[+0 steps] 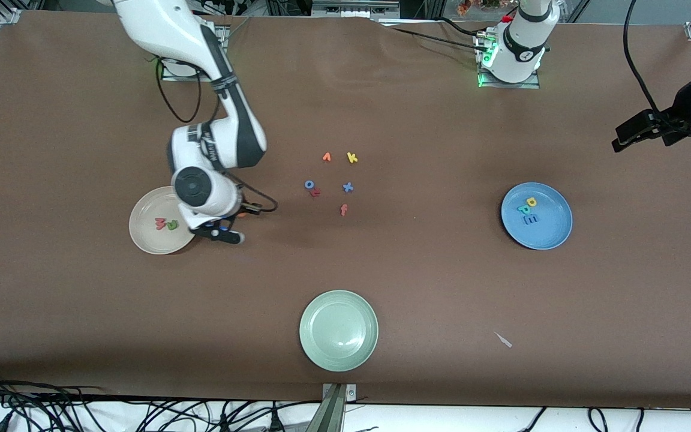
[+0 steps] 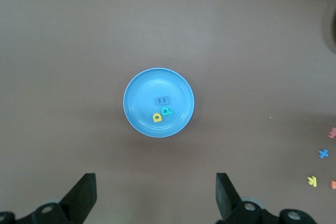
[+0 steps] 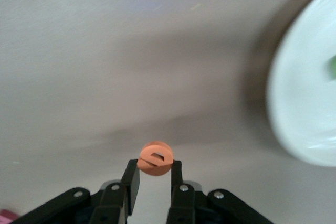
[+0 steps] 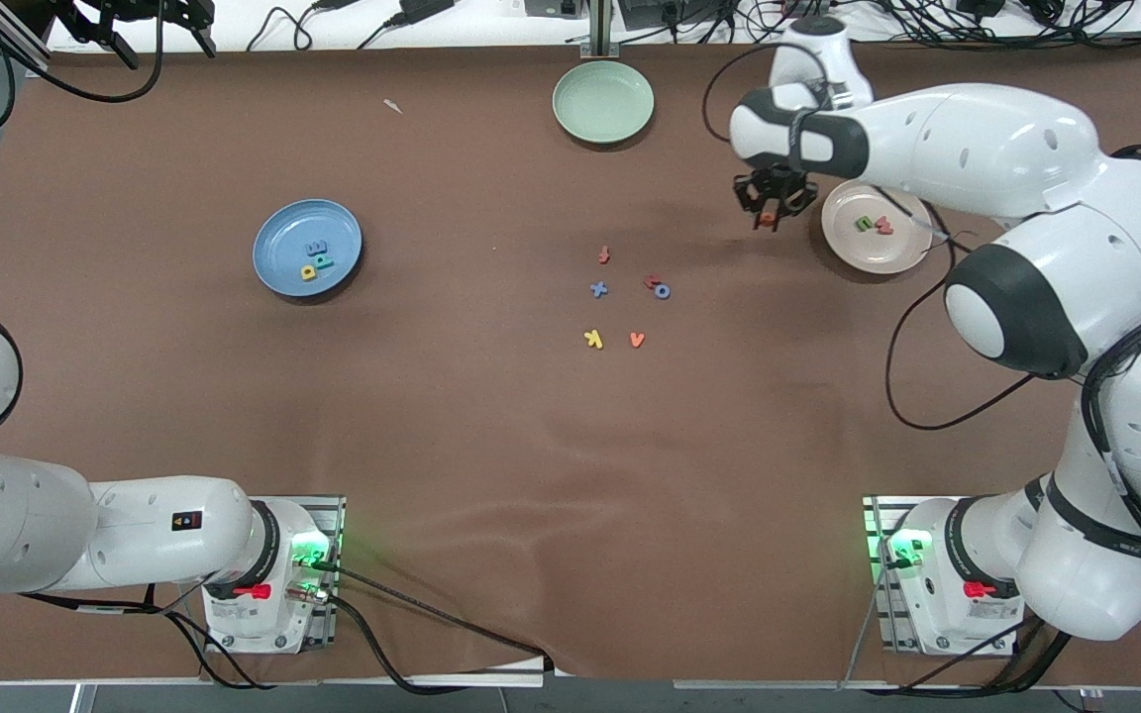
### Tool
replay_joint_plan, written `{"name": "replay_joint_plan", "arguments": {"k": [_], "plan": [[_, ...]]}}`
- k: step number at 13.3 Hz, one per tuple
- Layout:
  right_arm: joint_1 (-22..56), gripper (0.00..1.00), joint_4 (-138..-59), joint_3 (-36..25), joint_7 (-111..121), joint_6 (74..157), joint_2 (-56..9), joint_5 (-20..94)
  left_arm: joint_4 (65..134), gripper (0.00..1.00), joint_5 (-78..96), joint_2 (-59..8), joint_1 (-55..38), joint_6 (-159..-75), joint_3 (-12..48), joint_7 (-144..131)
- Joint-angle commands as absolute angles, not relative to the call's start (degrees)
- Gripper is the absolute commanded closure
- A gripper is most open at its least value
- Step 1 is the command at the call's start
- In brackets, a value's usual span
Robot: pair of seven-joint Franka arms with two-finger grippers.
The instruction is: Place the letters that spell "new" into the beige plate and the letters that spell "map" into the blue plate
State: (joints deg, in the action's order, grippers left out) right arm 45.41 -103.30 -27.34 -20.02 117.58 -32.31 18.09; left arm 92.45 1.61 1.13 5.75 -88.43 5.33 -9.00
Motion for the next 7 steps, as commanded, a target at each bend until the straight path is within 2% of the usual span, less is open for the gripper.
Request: {"name": "replay_joint_plan", "arguments": {"k": [1, 4, 7], "plan": [[45.7, 0.9, -104.41, -31.62, -11.2, 113.22, -30.33, 17.84, 90.53, 0.0, 2.99, 0.26, 6.15, -87.1, 5.27, -9.49], [45.79, 0.9, -107.21, -36.46, -4.15, 112.58, -29.8, 17.67, 90.53, 0.0, 2.99, 0.26, 6.24, -86.92, 5.19, -9.49], [45.62, 0.9, -110.2, -39.11, 3.76, 117.66, -30.06, 17.49, 90.62, 0.0, 2.99, 0.26, 6.33, -86.92, 5.19, -9.49]]}}
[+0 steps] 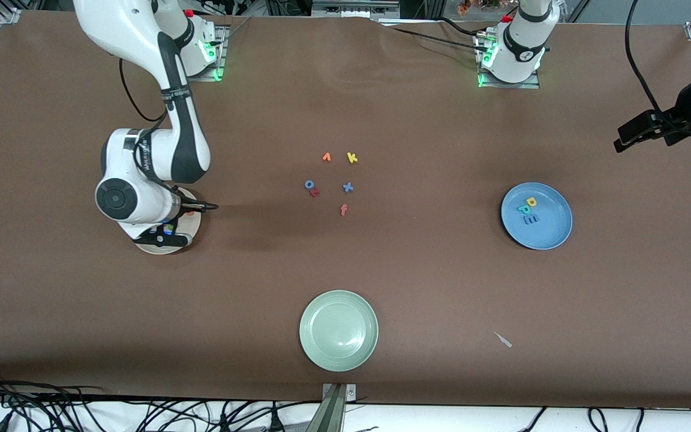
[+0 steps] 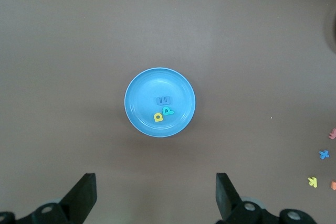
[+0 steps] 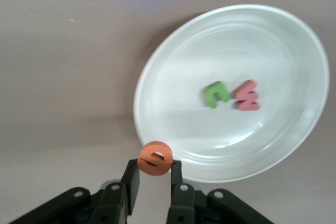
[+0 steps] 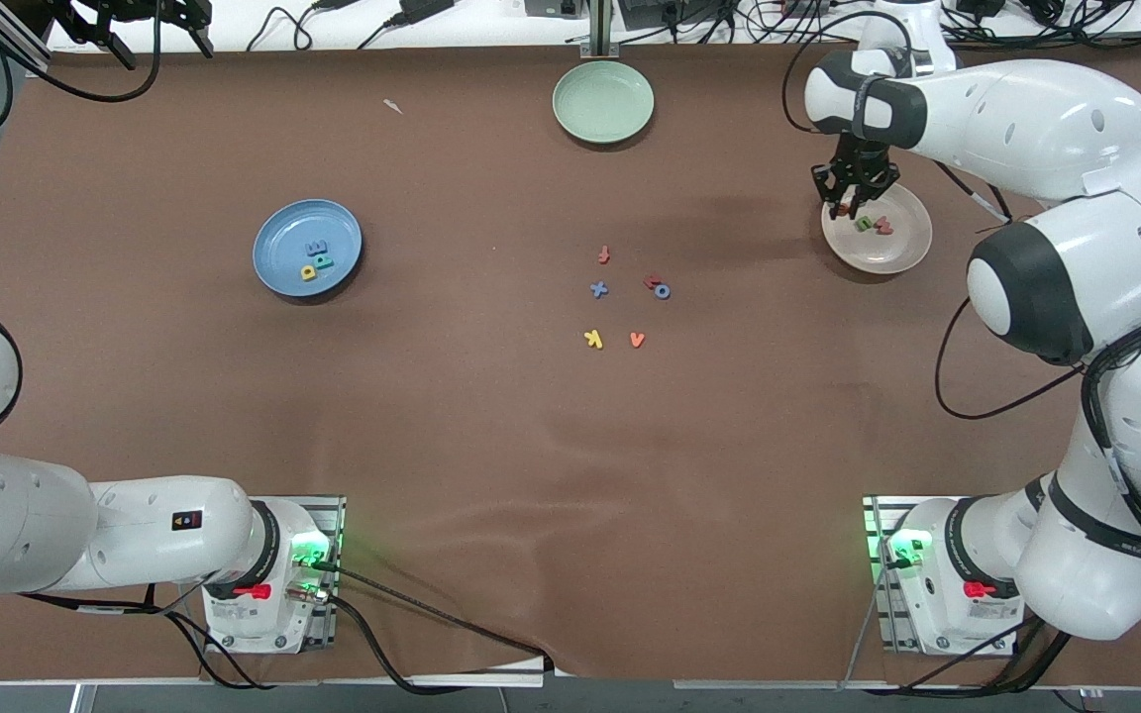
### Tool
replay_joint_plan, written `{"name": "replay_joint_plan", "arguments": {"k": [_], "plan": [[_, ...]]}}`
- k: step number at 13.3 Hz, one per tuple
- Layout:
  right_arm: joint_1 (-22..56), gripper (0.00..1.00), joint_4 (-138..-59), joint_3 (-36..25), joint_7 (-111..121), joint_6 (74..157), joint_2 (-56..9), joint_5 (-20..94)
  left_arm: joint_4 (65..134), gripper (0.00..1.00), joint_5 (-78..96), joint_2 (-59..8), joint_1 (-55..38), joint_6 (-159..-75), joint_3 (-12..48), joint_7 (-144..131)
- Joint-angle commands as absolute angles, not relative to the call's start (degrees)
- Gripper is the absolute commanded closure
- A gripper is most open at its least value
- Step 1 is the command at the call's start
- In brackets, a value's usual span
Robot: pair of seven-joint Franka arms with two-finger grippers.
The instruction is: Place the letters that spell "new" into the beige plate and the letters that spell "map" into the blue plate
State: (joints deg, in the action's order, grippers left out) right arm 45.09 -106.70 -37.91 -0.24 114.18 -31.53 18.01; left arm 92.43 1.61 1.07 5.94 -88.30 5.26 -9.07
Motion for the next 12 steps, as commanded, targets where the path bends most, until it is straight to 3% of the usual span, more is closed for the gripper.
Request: {"name": "replay_joint_plan", "arguments": {"k": [1, 3, 4, 5, 6, 12], "plan": [[45.44, 0.89, -111.43, -39.2, 5.43, 120.21, -30.41, 17.58, 90.62, 0.0, 2.99, 0.26, 6.33, -86.84, 5.19, -9.49], [45.18, 0.89, -112.5, -39.2, 7.03, 122.69, -31.2, 17.75, 90.62, 0.0, 2.99, 0.26, 6.33, -86.84, 5.19, -9.49], [45.18, 0.73, -112.24, -39.2, 7.12, 122.35, -31.2, 17.84, 90.62, 0.0, 2.99, 0.26, 6.33, -86.84, 5.19, -9.49], [45.18, 0.14, -112.06, -39.2, 6.6, 122.26, -31.11, 18.02, 90.62, 0.0, 2.99, 0.26, 6.33, -86.84, 5.19, -9.49], [45.26, 0.0, -111.28, -39.11, 6.42, 121.3, -30.68, 18.02, 90.62, 0.0, 2.99, 0.26, 6.33, -86.84, 5.19, -9.49], [48.5, 0.0, -97.22, -38.76, -5.16, 101.88, -30.85, 18.1, 90.62, 0.0, 2.99, 0.26, 6.33, -86.84, 5.19, -9.49]]}}
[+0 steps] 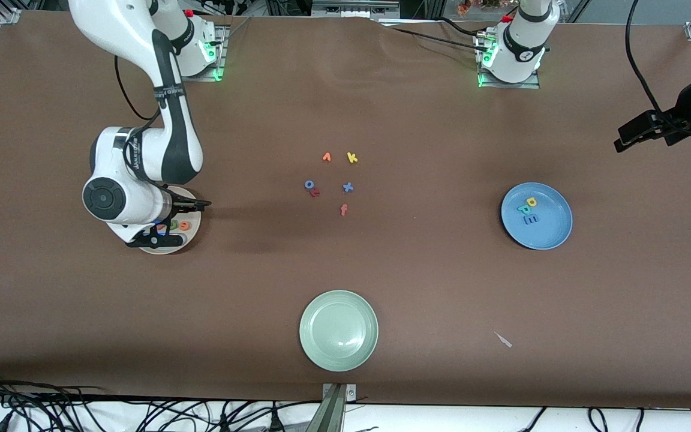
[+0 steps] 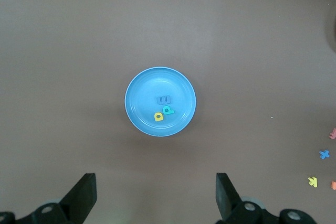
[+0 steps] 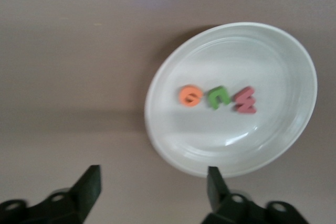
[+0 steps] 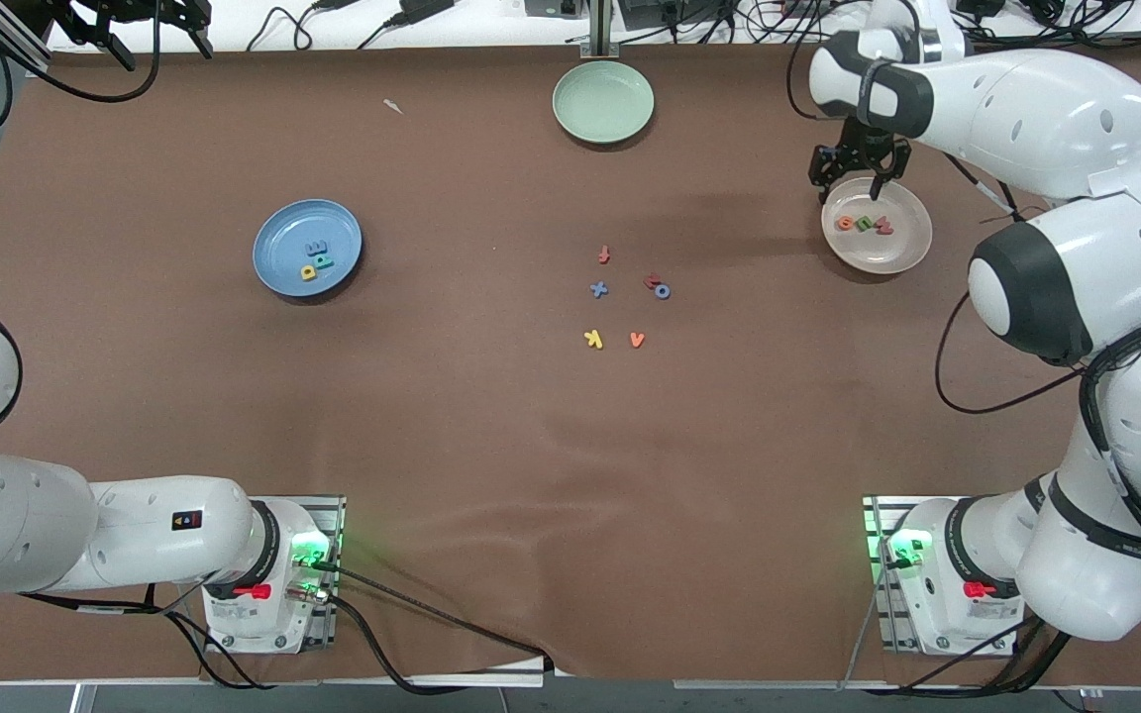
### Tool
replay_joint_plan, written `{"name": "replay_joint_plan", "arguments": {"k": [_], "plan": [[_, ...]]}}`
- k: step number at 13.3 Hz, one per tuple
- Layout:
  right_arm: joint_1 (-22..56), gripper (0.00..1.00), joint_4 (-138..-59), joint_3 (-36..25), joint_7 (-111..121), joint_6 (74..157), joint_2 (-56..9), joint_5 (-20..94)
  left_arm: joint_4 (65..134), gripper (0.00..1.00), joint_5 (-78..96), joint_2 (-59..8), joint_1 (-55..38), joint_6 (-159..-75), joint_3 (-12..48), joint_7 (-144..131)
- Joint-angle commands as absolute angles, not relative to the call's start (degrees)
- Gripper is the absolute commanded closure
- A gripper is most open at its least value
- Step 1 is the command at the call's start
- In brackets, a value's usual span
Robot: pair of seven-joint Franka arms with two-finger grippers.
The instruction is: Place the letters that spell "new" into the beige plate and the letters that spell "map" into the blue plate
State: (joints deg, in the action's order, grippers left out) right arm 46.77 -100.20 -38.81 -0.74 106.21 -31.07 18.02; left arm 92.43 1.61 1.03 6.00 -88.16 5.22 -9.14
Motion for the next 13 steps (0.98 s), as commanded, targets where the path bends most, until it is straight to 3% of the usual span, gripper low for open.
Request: {"name": "replay_joint_plan", "arguments": {"k": [1, 4, 11, 13], "plan": [[50.17, 0.0, -96.42, -38.76, -8.06, 100.3, -30.76, 18.02, 90.62, 0.0, 2.99, 0.26, 6.33, -86.84, 5.19, -9.49], [53.78, 0.0, -95.54, -39.02, -12.91, 97.57, -30.5, 17.67, 90.62, 0.0, 2.99, 0.26, 6.33, -86.84, 5.19, -9.49], [53.27, 0.0, -93.78, -38.32, -12.66, 96.5, -29.36, 16.44, 90.62, 0.0, 2.99, 0.26, 6.42, -86.84, 5.1, -9.49], [46.71, 0.0, -94.22, -30.46, -12.3, 96.5, -25.51, 11.98, 90.62, 0.0, 2.99, 0.26, 6.42, -86.84, 5.1, -9.49]]}}
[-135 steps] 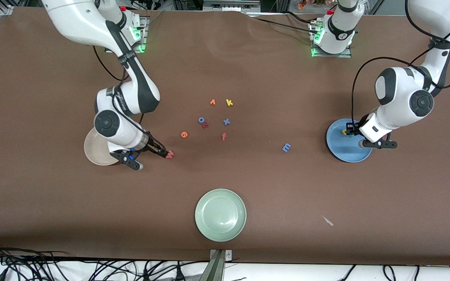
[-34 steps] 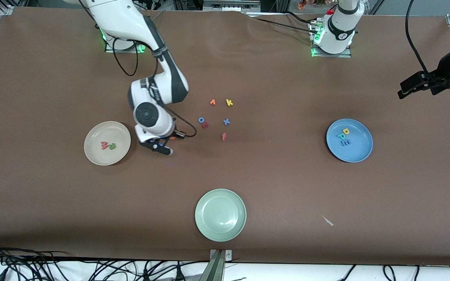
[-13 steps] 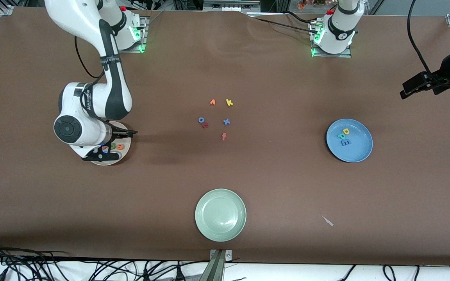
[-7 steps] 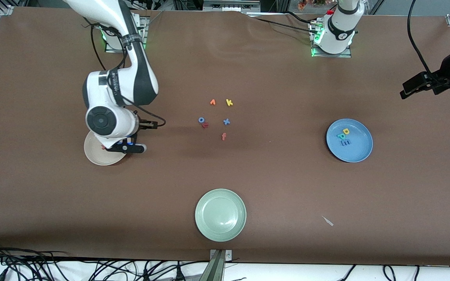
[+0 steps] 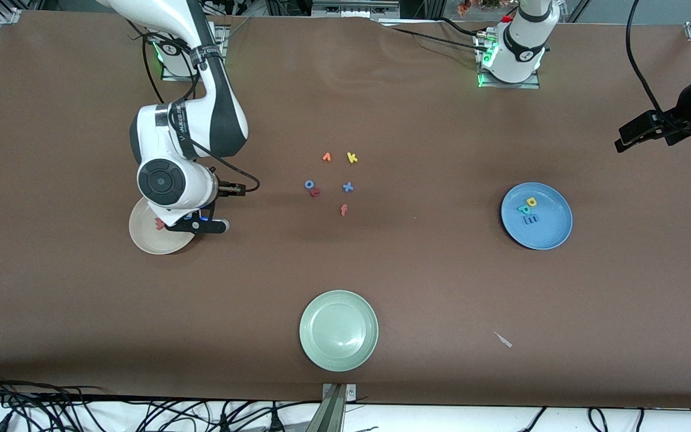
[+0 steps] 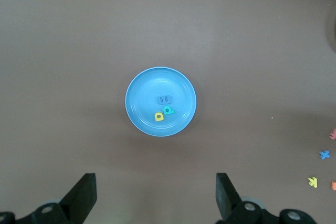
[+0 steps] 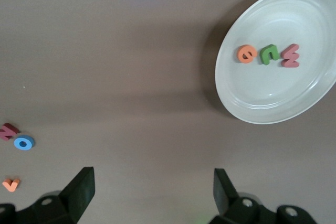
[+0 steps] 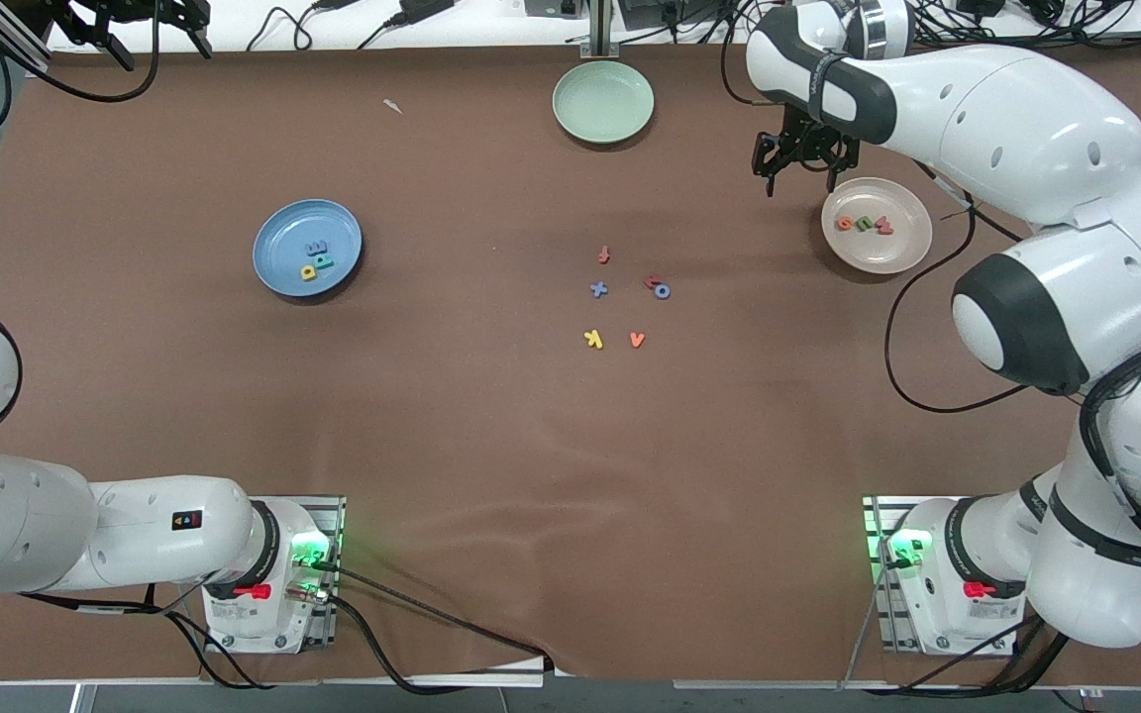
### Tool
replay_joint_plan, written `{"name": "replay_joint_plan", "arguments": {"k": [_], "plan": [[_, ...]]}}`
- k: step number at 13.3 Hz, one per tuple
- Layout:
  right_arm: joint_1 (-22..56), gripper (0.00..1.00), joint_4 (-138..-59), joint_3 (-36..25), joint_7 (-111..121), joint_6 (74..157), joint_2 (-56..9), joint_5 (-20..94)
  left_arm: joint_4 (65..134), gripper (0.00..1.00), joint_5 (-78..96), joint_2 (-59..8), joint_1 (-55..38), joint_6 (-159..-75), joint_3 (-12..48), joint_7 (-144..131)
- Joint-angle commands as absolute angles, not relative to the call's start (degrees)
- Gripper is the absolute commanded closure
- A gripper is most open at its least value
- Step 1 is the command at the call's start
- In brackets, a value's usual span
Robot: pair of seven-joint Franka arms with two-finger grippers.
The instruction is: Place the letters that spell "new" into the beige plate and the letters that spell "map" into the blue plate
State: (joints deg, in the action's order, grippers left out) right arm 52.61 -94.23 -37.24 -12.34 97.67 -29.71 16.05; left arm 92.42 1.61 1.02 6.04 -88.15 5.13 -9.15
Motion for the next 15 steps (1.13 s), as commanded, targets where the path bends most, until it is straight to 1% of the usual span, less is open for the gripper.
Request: {"name": "replay_joint_plan", "arguments": {"k": [1, 5, 8, 9, 12, 15], "plan": [[42.32, 0.0, -94.39, -25.19, -12.3, 96.42, -23.84, 8.47, 90.62, 0.0, 2.99, 0.26, 6.42, -86.84, 5.1, -9.49], [25.79, 0.0, -95.53, -7.51, -12.04, 96.59, -19.52, 1.25, 90.62, 0.0, 2.99, 0.26, 6.42, -86.84, 5.1, -9.49], [16.2, 0.0, -96.42, 1.64, -11.43, 96.68, -17.67, -0.62, 90.62, 0.0, 2.99, 0.26, 6.42, -86.84, 5.1, -9.49], [15.22, 0.0, -96.5, 2.54, -11.25, 96.68, -17.67, -0.62, 90.62, 0.0, 2.99, 0.26, 6.42, -86.84, 5.1, -9.49], [13.9, 0.0, -96.33, 2.55, -10.72, 96.77, -16.44, -0.53, 90.62, 0.0, 2.99, 0.26, 6.42, -86.84, 5.1, -9.49], [10.29, 0.0, -96.33, 2.72, -6.18, 96.16, -13.54, -0.09, 90.62, 0.0, 2.99, 0.26, 6.42, -86.84, 5.18, -9.49]]}}
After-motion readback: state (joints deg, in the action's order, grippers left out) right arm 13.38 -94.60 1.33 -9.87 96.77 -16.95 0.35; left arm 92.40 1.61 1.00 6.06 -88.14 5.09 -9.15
